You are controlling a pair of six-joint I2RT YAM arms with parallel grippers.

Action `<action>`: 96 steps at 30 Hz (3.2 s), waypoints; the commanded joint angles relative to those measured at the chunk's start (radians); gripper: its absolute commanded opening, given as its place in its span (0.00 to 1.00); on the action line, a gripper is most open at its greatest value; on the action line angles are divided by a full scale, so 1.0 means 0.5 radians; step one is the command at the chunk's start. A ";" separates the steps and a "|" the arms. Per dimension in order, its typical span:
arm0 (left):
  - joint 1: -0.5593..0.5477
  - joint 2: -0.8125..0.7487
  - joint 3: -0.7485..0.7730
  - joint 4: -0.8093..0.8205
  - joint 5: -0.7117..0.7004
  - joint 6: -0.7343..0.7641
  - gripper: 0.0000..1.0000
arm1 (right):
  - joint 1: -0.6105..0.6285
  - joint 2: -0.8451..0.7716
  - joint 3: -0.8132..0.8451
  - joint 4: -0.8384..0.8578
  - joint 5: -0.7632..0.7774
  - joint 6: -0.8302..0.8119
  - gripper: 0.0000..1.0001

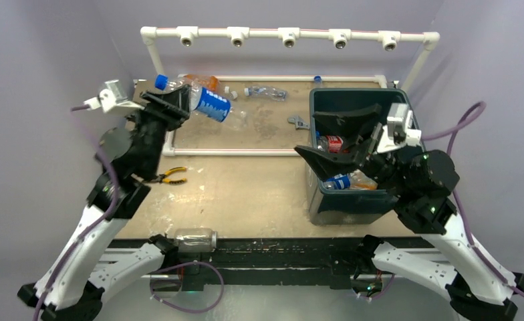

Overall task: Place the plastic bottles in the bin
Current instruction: Pick up the plastic bottle at the center of the board, then place the plastic bottle in the trash bin.

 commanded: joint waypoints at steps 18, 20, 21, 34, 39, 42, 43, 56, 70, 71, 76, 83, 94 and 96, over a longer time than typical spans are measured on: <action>0.005 -0.343 -0.121 0.490 2.196 0.576 0.00 | 0.085 0.561 0.086 0.195 -0.527 0.190 0.97; 0.005 -0.353 -0.131 0.511 2.198 0.558 0.00 | 0.124 0.593 0.094 0.222 -0.556 0.199 0.98; 0.005 -0.356 -0.142 0.525 2.201 0.549 0.00 | 0.144 0.608 0.102 0.235 -0.574 0.202 0.98; 0.005 -0.414 -0.296 0.715 2.210 0.408 0.00 | 0.334 0.787 0.125 0.368 -0.572 0.255 0.98; 0.005 -0.448 -0.328 0.730 2.195 0.389 0.00 | 0.344 0.828 0.124 0.416 -0.616 0.290 0.90; 0.005 -0.477 -0.346 0.723 2.182 0.395 0.00 | 0.347 0.829 0.119 0.429 -0.609 0.299 0.81; 0.006 -0.481 -0.349 0.719 2.180 0.397 0.00 | 0.347 0.824 0.113 0.439 -0.604 0.303 0.77; 0.007 -0.541 -0.360 0.632 2.145 0.442 0.57 | 0.347 0.782 0.083 0.483 -0.585 0.315 0.38; 0.005 -0.784 -0.390 0.180 1.065 0.727 0.99 | 0.347 0.442 0.490 -0.045 0.365 -0.145 0.35; 0.005 -0.784 -0.418 0.164 0.973 0.733 0.99 | 0.347 0.409 0.509 -0.078 0.532 -0.177 0.35; 0.005 -0.653 -0.529 0.055 0.729 0.754 0.99 | 0.347 0.309 0.488 -0.289 1.388 -0.364 0.35; 0.007 -0.462 -0.611 -0.030 0.569 0.820 0.99 | 0.341 0.180 0.152 -0.212 2.078 -0.465 0.34; 0.005 -0.461 -0.809 -0.017 0.413 0.849 0.99 | 0.107 0.022 -0.252 -0.341 2.023 -0.076 0.37; 0.007 -0.474 -0.825 -0.025 0.402 0.853 0.99 | 0.051 0.019 -0.285 -0.388 1.958 0.021 0.38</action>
